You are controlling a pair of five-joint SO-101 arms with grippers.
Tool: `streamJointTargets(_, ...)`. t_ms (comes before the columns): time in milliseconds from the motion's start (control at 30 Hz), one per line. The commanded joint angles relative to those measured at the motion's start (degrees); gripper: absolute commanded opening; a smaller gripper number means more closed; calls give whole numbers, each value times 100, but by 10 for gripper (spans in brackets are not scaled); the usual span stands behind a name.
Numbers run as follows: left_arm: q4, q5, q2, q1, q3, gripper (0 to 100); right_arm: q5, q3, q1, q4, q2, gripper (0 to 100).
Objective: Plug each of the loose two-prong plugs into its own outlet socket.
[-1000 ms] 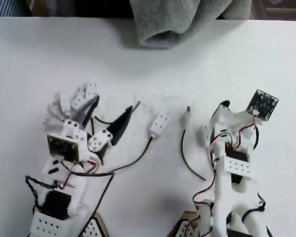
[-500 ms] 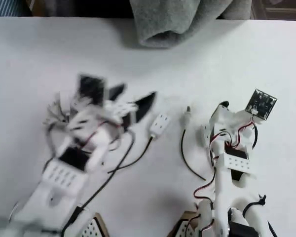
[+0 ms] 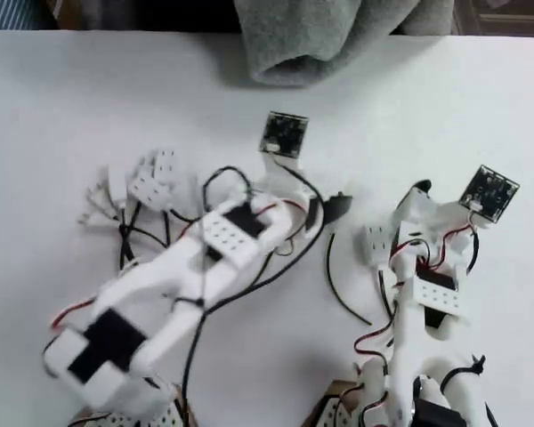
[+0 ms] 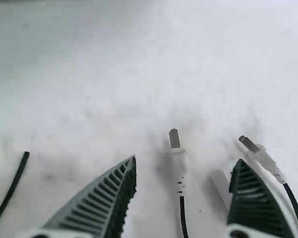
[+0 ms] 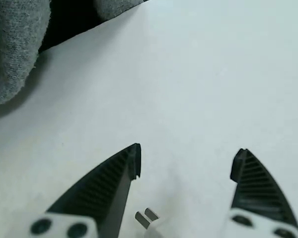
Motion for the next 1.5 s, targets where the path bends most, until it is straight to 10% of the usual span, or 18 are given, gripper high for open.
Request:
streamJointTargets(0,501,158,470,127,-967,301,-35,-246,101,-145,-22,290)
streamJointTargets(1267,2268,695,3354,277,-4088,297,-35,-264,22,-145,-22,290)
streamJointTargets(1467,2295,695,3354,277,-4097,104,-35,-264,22,-145,-22,290)
